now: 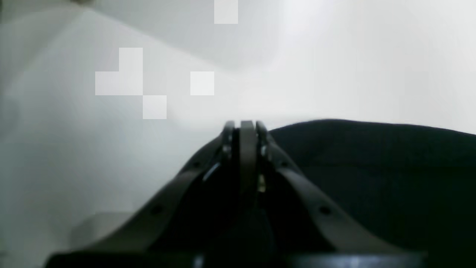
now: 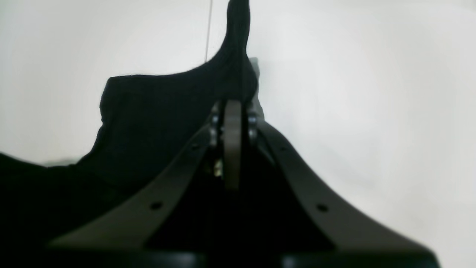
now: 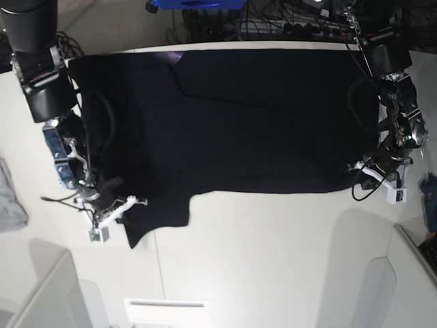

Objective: Fold the T-shirt properly
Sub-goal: 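Lift the hem with both grippers and fold it toward the collar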

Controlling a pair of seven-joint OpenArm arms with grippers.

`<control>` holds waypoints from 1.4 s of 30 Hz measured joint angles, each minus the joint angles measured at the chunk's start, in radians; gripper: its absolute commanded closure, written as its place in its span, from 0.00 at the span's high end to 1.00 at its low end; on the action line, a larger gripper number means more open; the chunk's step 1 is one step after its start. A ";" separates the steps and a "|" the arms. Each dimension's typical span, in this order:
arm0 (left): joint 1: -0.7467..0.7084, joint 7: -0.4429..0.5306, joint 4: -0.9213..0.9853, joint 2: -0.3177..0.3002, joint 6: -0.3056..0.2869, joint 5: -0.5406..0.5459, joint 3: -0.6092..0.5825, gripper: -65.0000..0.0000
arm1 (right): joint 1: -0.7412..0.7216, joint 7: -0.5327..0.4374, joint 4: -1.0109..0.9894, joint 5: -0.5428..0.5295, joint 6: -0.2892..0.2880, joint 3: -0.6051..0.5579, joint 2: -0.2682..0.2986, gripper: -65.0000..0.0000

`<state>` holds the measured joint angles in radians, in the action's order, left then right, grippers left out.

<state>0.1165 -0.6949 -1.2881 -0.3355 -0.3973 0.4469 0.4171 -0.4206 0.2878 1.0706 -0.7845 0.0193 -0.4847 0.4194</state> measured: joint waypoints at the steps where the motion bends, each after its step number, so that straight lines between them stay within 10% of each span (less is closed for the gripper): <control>1: -0.013 0.000 -0.005 0.000 0.001 0.006 0.000 0.00 | 0.008 -0.004 0.015 0.001 0.000 0.000 0.005 0.00; 42: -0.420 -0.231 -0.547 0.006 -0.004 0.108 0.185 0.00 | 0.571 0.149 0.612 0.007 0.002 0.521 -0.008 0.00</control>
<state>-0.3038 -0.9257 -1.8355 -0.3290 -0.4011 0.5545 0.6018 0.1509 0.4370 1.6825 -0.7773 0.0208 0.0368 0.4114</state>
